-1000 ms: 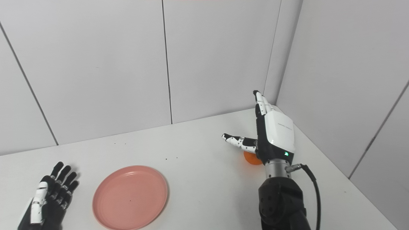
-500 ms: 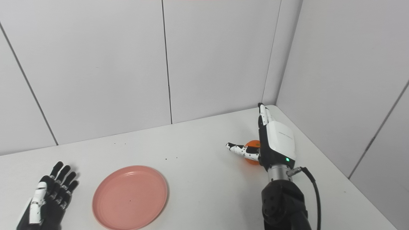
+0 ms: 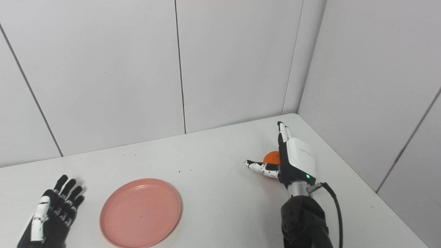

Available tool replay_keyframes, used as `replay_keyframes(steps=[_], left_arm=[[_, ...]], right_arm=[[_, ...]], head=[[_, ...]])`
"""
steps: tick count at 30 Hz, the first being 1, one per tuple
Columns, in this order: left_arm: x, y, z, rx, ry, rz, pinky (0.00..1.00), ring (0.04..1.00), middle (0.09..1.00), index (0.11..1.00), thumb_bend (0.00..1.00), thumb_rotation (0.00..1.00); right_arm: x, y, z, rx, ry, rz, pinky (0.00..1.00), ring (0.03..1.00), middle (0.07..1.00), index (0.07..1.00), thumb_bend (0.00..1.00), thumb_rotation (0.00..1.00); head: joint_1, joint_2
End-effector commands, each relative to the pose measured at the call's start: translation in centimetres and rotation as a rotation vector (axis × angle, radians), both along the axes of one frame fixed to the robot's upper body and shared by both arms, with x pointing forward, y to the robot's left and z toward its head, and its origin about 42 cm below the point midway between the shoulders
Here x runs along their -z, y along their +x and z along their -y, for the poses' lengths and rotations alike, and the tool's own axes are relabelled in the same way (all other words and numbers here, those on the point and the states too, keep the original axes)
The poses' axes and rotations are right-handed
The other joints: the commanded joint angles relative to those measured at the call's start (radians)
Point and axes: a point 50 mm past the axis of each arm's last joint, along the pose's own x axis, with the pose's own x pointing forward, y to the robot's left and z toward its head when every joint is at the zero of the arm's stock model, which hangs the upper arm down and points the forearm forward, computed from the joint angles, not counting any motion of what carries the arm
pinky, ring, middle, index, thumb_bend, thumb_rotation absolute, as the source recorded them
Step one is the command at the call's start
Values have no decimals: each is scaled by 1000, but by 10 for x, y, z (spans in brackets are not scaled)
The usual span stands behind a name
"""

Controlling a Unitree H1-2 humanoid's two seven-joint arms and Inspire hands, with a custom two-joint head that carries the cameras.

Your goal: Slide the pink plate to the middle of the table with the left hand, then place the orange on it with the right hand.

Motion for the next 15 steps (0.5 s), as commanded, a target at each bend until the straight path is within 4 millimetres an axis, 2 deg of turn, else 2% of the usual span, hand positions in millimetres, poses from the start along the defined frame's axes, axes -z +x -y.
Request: replay_keyframes(steps=[1,15], left_arm=[[2,0,-3,-17,8,-27,1000,980,992,983,281,1000],[0,1,-4,-27,8,-33,996,974,986,980,285,1000]], right_arm=[[-18,7,2,12,-27,69,768,909,952,980,955,508],[-12,20,17,30,6,68,762,908,945,953,956,432]], head=[[0,3],[-1,15]])
